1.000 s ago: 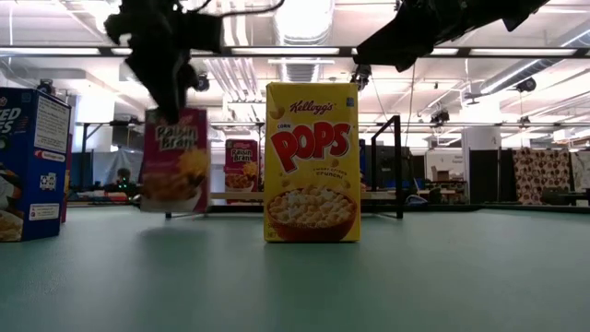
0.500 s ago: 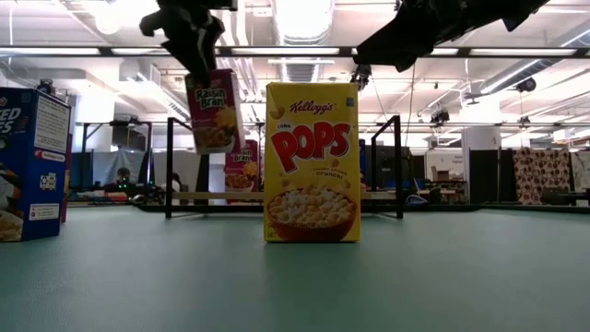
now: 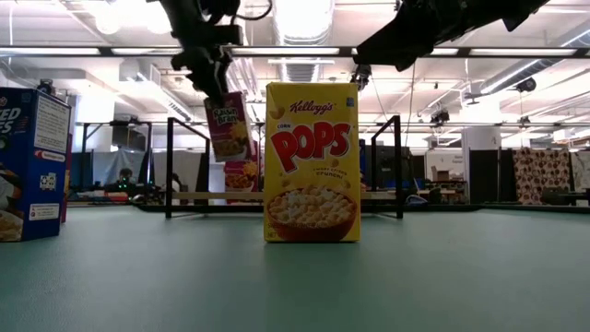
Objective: Stack cereal on shelf
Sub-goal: Put the right pink cereal box on the shelf aligned with the other pink cereal box
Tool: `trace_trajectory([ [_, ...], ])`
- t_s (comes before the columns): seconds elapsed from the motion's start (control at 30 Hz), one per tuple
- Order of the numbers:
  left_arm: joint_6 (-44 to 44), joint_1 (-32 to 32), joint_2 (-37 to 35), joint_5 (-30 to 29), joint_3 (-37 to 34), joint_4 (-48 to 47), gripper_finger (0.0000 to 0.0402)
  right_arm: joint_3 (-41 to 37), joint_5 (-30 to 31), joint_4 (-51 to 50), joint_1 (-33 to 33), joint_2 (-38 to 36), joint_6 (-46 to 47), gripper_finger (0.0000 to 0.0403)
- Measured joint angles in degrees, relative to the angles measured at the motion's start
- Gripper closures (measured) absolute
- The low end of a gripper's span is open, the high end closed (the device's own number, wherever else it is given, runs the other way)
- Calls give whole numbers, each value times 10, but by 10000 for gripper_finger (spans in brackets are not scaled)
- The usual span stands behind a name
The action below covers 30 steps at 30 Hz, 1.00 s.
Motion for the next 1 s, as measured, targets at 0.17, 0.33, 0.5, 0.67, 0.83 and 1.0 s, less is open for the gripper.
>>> trace_trajectory([
  [0.17,32,44,22,32,0,17,242,0,0,0,0,0,-1,229],
  [0.33,56,63,55,33,0,17,242,0,0,0,0,0,-1,229],
  [0.5,80,66,89,33,-1,19,242,0,0,0,0,0,-1,229],
  [0.67,94,72,120,33,26,9,242,0,0,-1,0,0,0,229],
  [0.83,105,83,157,30,81,-51,242,0,0,-2,0,0,0,229],
  [1.0,96,99,186,34,123,-70,242,0,0,-2,0,0,0,229],
])
